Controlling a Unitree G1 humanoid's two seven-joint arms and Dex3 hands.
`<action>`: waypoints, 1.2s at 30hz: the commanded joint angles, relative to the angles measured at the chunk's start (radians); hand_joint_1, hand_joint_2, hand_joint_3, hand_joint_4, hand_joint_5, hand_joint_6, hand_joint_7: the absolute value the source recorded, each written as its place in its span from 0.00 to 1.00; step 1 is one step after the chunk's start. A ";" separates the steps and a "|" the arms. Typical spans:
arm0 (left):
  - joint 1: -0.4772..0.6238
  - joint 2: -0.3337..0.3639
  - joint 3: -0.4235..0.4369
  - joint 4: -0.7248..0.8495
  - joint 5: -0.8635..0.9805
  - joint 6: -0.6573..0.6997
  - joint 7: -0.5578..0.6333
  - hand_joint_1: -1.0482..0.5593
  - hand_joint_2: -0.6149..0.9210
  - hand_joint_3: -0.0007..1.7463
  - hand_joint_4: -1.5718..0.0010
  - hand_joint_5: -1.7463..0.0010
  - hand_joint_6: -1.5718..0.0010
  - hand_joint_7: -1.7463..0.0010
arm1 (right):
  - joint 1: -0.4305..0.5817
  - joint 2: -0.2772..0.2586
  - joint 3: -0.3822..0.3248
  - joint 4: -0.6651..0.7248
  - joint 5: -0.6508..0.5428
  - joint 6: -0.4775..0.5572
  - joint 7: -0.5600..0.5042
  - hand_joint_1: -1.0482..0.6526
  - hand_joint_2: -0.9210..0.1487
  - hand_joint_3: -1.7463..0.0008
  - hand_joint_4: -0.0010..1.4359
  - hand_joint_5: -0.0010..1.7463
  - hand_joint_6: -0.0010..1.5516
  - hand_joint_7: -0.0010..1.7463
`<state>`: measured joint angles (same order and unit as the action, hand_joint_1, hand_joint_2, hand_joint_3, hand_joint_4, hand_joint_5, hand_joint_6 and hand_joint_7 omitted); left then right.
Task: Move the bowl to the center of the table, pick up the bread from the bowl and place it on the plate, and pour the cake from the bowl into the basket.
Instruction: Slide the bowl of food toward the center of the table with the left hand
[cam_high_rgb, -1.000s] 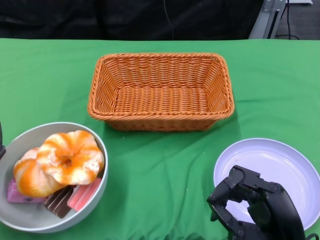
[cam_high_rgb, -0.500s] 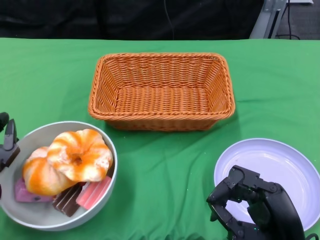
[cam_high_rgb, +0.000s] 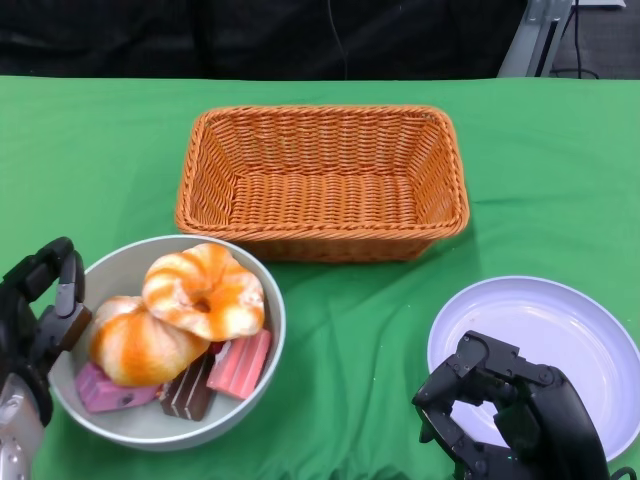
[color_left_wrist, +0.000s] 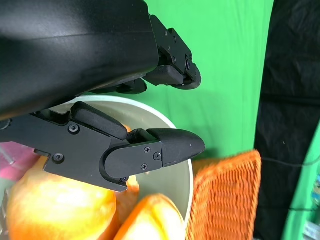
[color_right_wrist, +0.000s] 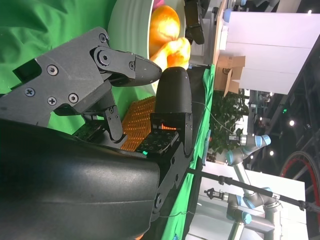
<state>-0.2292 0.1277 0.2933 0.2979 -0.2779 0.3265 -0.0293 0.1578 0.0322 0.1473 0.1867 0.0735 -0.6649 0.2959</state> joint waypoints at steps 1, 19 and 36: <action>0.029 -0.012 -0.003 -0.070 -0.013 0.042 0.006 0.21 1.00 0.38 0.80 1.00 0.77 1.00 | 0.000 -0.007 -0.003 -0.003 0.008 -0.008 -0.003 0.52 0.29 0.57 0.54 0.87 0.47 0.69; 0.151 -0.079 -0.050 -0.304 -0.051 0.124 -0.021 0.21 1.00 0.38 0.79 0.99 0.76 0.99 | 0.001 -0.009 0.003 -0.005 -0.002 -0.001 -0.005 0.52 0.27 0.59 0.54 0.87 0.47 0.69; 0.217 -0.147 -0.106 -0.384 -0.060 0.146 -0.015 0.22 1.00 0.38 0.78 0.99 0.76 1.00 | 0.000 -0.011 -0.001 -0.003 -0.003 -0.005 -0.005 0.52 0.27 0.58 0.54 0.87 0.47 0.68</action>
<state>-0.0202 -0.0210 0.1903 -0.0826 -0.3353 0.4759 -0.0386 0.1580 0.0285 0.1491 0.1871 0.0633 -0.6655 0.2952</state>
